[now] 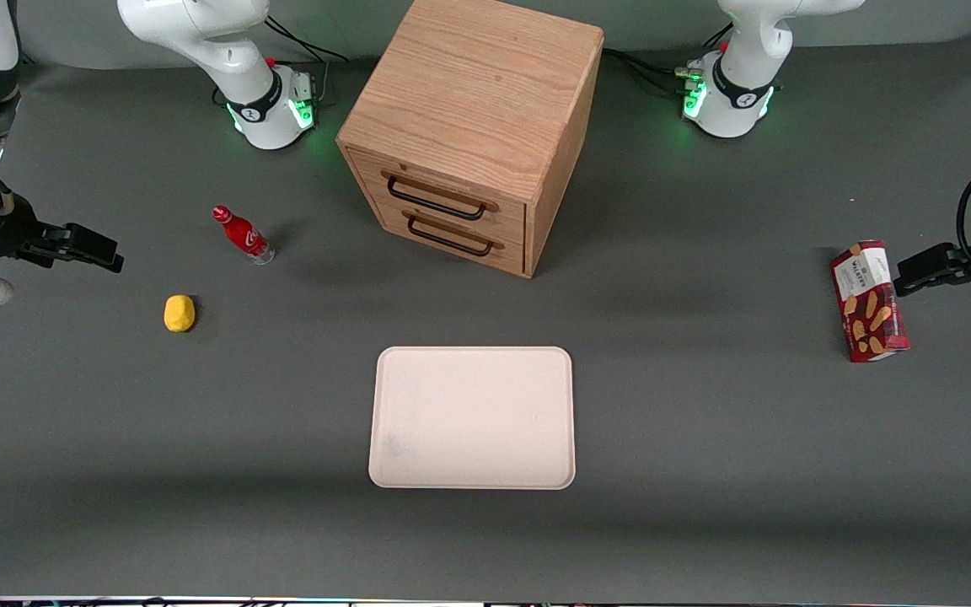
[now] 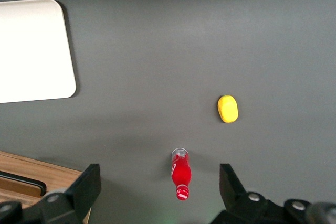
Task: Place coke bottle on tray
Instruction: 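Lower the open right gripper over the red Coca-Cola bottle's cap end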
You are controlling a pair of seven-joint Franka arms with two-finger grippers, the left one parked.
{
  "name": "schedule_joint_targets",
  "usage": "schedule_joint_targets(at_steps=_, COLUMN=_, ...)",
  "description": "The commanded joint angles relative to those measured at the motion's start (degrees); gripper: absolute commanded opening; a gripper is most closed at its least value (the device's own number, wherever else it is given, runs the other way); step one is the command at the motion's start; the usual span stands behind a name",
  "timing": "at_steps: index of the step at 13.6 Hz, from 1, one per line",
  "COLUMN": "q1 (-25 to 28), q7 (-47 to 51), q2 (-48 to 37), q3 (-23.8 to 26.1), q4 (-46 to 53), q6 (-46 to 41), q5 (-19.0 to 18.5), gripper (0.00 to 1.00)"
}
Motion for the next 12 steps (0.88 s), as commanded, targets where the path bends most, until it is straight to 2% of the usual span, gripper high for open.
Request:
schedule_joint_targets(at_steps=1, q1=0.0, q7=1.3, q2=-0.2, q3=0.1, q4=0.7, q6=-1.1, q5=0.6, gripper=1.0)
schedule_joint_targets(at_steps=4, q1=-0.1, q7=0.8, q2=-0.3, q3=0.1, q4=-0.9, q6=-1.1, q5=0.8, gripper=1.0)
schedule_joint_targets(at_steps=6, q1=0.0, q7=0.9, q2=-2.7, q3=-0.2, q4=-6.3, q6=1.0, q5=0.9, gripper=1.0)
schedule_joint_targets(at_steps=10, q1=0.1, q7=-1.4, q2=-18.6, q3=-0.2, q4=-35.4, q6=17.6, q5=-0.1, gripper=1.0)
schedule_joint_targets(at_steps=12, q1=0.1, q7=-4.5, q2=-23.2, q3=-0.2, q4=-46.8, q6=25.1, q5=-0.4, gripper=1.0)
